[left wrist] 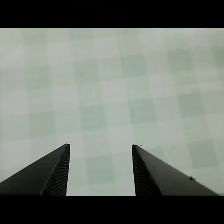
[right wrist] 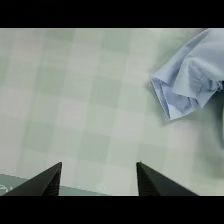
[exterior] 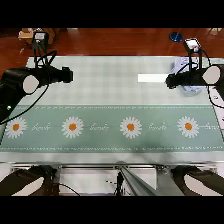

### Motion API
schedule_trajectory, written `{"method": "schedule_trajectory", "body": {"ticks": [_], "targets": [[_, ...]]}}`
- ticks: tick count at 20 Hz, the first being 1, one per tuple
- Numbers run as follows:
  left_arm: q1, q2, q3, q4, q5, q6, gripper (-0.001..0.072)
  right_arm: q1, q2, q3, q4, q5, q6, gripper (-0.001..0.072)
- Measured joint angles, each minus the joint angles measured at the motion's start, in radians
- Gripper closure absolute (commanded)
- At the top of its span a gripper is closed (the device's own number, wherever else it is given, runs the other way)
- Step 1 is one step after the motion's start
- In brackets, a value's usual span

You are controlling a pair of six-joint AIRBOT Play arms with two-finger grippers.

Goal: Fold the shirts.

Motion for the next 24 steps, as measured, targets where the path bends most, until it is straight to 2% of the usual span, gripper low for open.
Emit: {"method": "schedule_trajectory", "body": {"ticks": [24], "targets": [[0.000, -0.002, 0.000, 0.000, 0.014, 0.000, 0.0250, 0.000, 0.000, 0.000, 0.001, 0.000, 0.000, 0.0174]]}}
